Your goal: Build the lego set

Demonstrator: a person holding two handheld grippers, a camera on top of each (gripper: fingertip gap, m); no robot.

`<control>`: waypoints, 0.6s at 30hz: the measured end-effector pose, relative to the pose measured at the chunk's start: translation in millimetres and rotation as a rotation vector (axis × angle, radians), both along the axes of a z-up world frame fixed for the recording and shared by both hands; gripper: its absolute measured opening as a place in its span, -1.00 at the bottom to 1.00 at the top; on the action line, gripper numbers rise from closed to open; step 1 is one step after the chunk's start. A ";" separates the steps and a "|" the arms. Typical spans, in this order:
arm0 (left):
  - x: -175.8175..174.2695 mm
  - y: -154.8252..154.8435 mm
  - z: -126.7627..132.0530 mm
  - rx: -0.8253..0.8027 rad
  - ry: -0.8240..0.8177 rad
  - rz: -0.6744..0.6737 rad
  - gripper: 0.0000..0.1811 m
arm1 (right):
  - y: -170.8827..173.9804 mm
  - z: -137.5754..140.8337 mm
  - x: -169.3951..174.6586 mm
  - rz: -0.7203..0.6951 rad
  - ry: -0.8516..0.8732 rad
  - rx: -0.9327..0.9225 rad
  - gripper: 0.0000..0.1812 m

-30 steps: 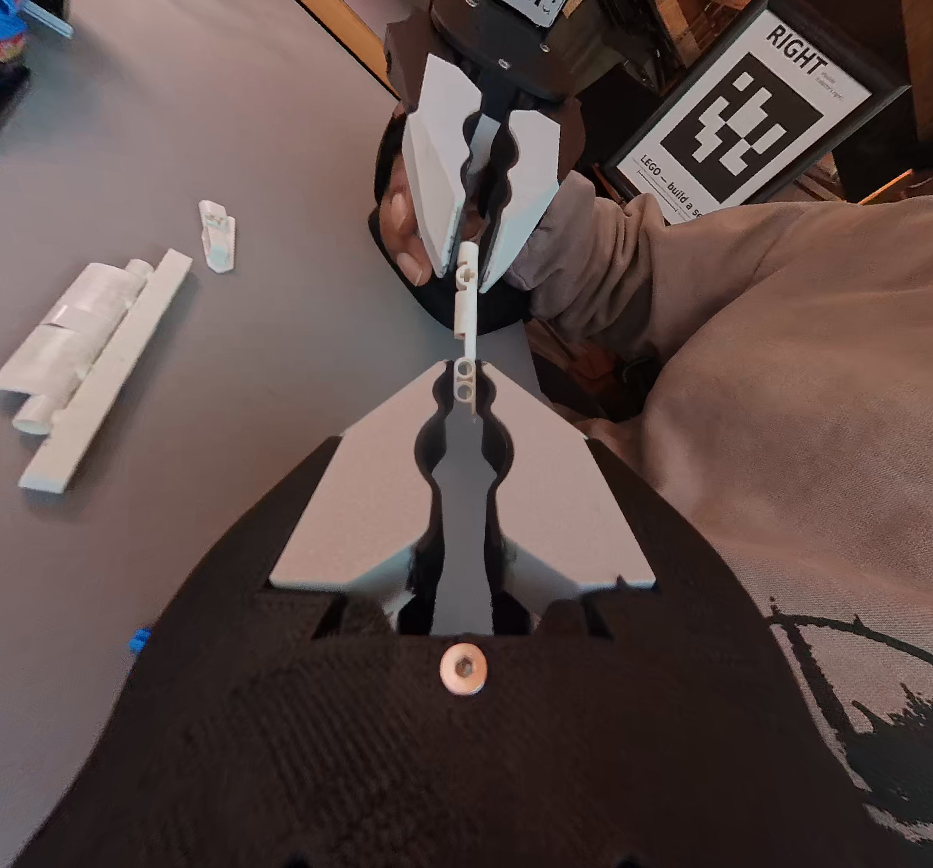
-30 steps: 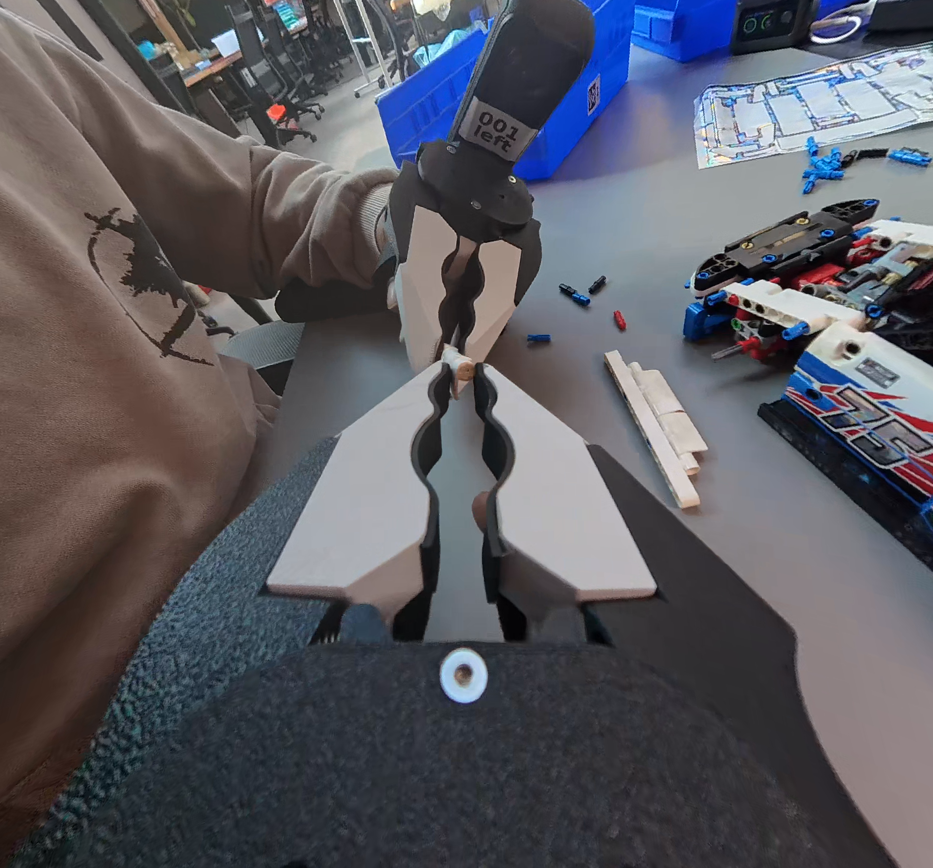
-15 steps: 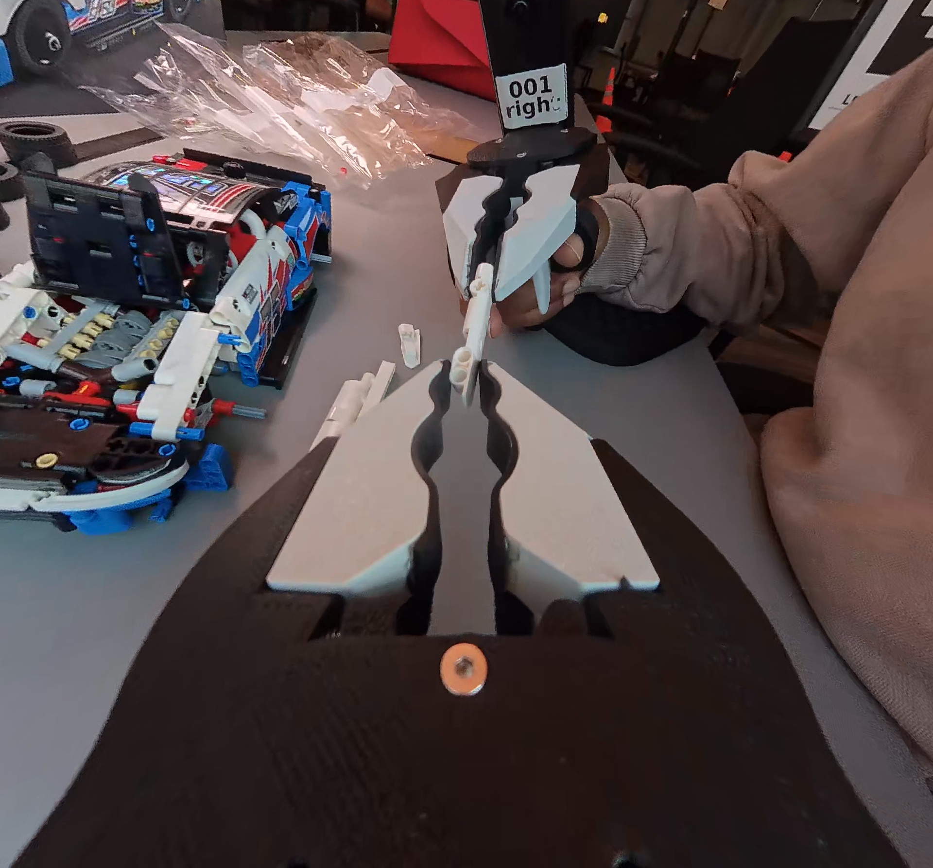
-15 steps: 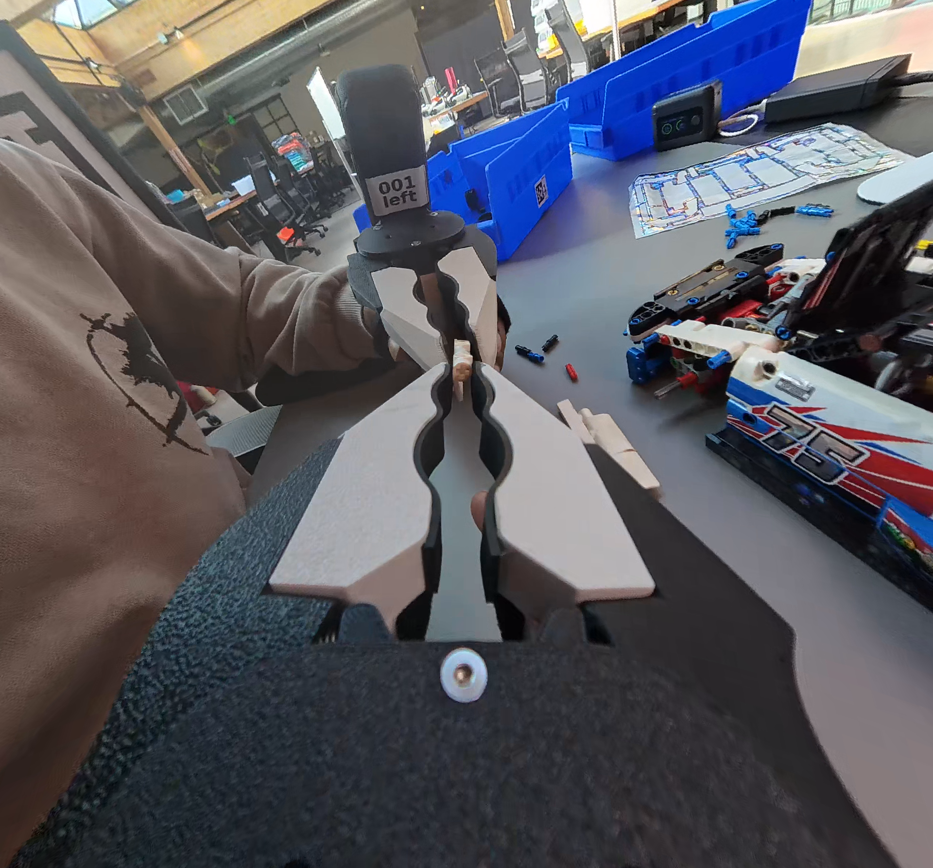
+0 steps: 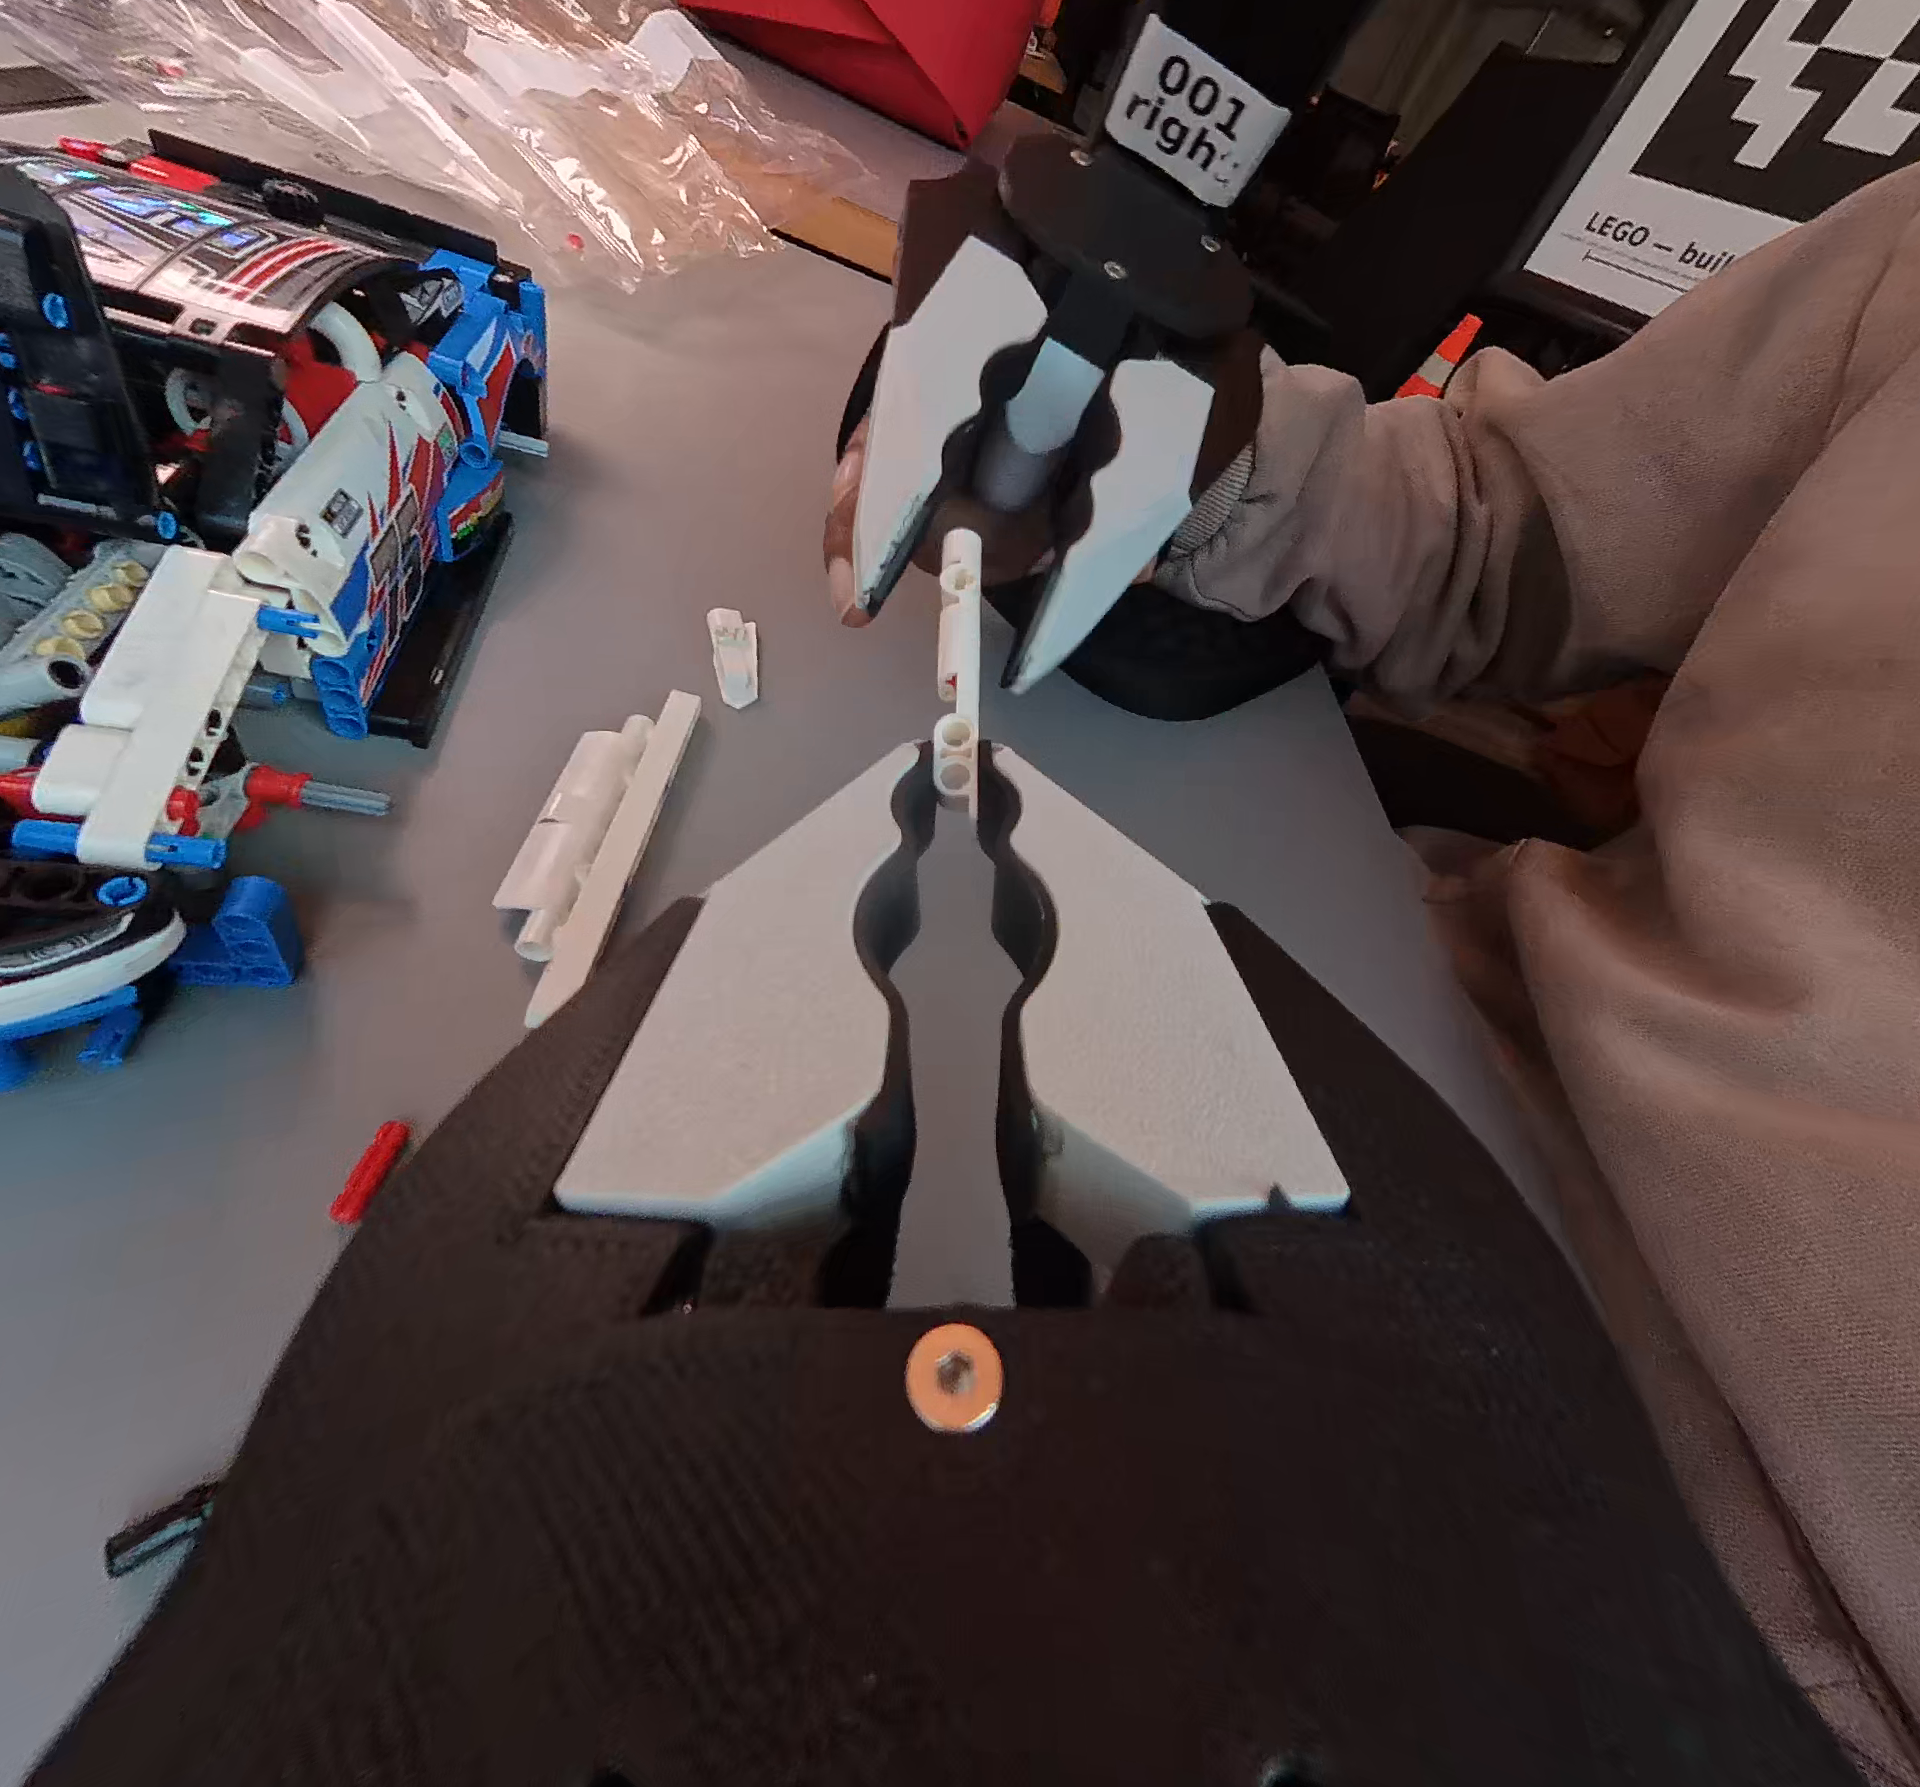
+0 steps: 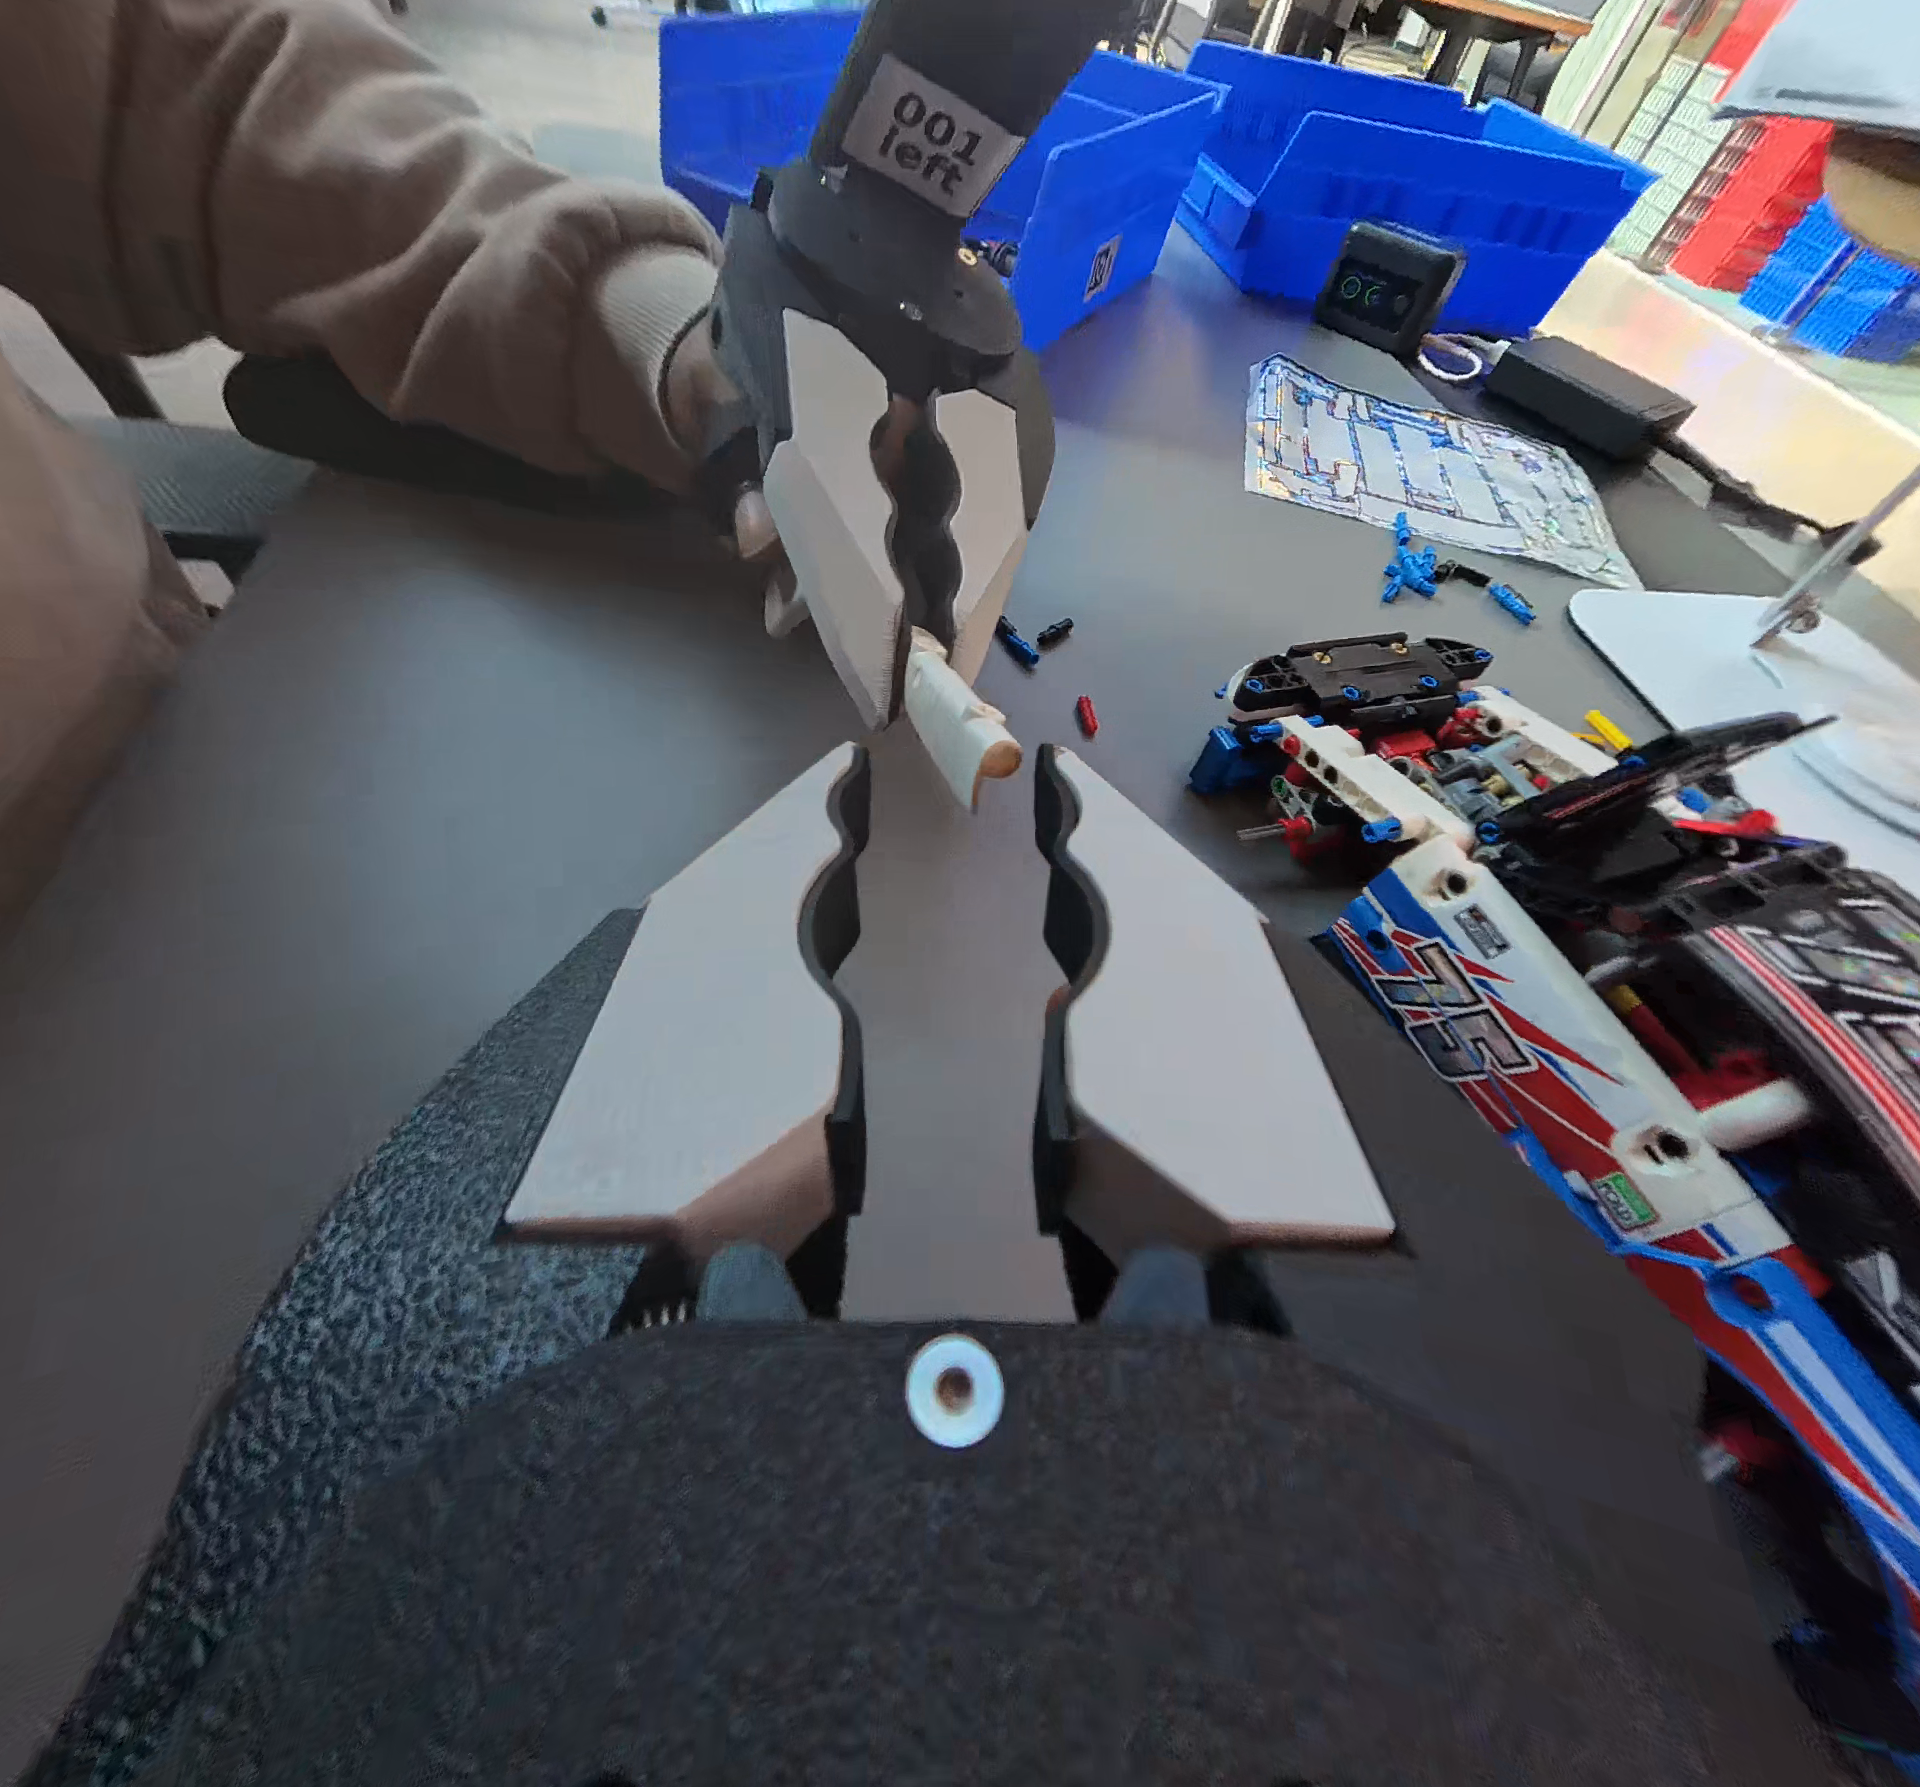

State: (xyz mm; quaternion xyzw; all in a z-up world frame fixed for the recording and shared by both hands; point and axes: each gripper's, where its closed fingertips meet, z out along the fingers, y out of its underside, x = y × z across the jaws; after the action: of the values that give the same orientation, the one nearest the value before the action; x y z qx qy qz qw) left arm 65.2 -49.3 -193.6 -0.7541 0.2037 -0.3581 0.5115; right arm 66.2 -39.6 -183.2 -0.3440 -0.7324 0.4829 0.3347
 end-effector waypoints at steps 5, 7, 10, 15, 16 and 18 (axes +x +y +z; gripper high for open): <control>6.0 -2.7 -7.5 -0.058 0.008 -0.044 -0.95 | -7.4 -17.5 -1.6 0.006 0.073 0.288 -0.67; 10.7 -4.8 -11.6 -0.087 0.018 -0.081 -0.95 | -8.3 -23.1 0.0 0.018 0.084 0.292 -0.84; 13.8 -5.3 -15.3 -0.127 0.012 -0.099 -0.94 | -9.0 -26.8 3.0 0.034 0.044 0.248 -0.85; 16.2 -11.0 -17.9 -0.146 0.020 -0.100 -0.95 | -15.1 -30.8 5.9 0.069 -0.031 0.243 -0.88; 15.9 -10.9 -18.4 -0.139 0.034 -0.090 -0.94 | -15.3 -32.2 6.2 0.064 -0.047 0.230 -0.89; 13.6 -8.0 -20.1 -0.127 0.066 -0.056 -0.94 | -14.9 -35.4 6.9 0.053 -0.069 0.199 -0.90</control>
State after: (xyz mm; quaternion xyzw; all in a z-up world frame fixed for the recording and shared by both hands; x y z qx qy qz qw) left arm 78.8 -57.3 -213.7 -0.7903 0.2186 -0.3594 0.4455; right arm 73.1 -54.4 -218.6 -0.3061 -0.7967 0.4043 0.3289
